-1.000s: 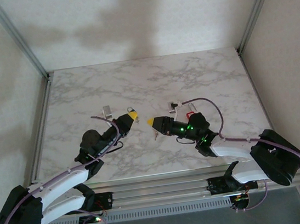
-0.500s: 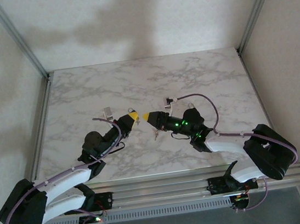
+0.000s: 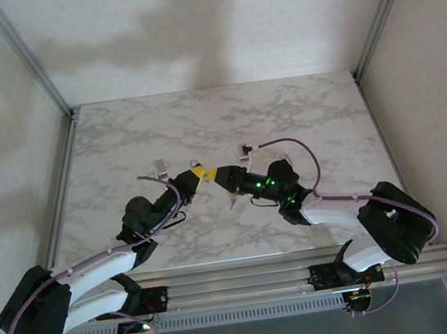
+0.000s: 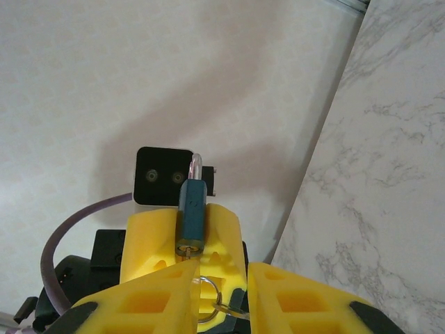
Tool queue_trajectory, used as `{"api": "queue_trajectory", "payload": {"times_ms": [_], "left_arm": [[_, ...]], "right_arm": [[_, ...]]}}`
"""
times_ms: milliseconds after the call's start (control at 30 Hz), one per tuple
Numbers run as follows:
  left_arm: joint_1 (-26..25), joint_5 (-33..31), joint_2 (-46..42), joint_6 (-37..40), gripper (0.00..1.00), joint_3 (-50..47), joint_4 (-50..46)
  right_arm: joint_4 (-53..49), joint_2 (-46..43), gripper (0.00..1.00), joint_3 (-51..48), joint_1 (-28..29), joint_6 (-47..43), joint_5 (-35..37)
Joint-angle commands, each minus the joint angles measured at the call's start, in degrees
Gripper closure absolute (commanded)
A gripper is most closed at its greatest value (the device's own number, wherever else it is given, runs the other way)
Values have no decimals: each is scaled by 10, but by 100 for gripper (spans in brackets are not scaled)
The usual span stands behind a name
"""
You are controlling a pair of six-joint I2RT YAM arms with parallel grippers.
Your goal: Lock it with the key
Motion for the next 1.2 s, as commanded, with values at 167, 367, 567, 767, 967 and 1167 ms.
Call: {"api": "queue_trajectory", "payload": {"times_ms": [167, 367, 567, 767, 967, 1167], "left_arm": [[-6, -4, 8, 1, 100, -10, 35], [-5, -6, 8, 4, 100, -12, 34], [-6, -7, 10, 6, 100, -13, 33], [-6, -8, 10, 5, 100, -17, 36], [-6, -9, 11, 5, 100, -18, 37], [-6, -11, 11, 4, 100, -16, 38]], "right_arm": [[14, 3, 76, 20, 11, -4, -2], [-8, -14, 77, 17, 12, -14, 11], [-18, -23, 77, 13, 13, -21, 23], [-19, -32, 77, 9, 13, -23, 30], [-25, -44, 77, 10, 13, -29, 34], [-5, -27, 78, 6, 16, -15, 26]]}}
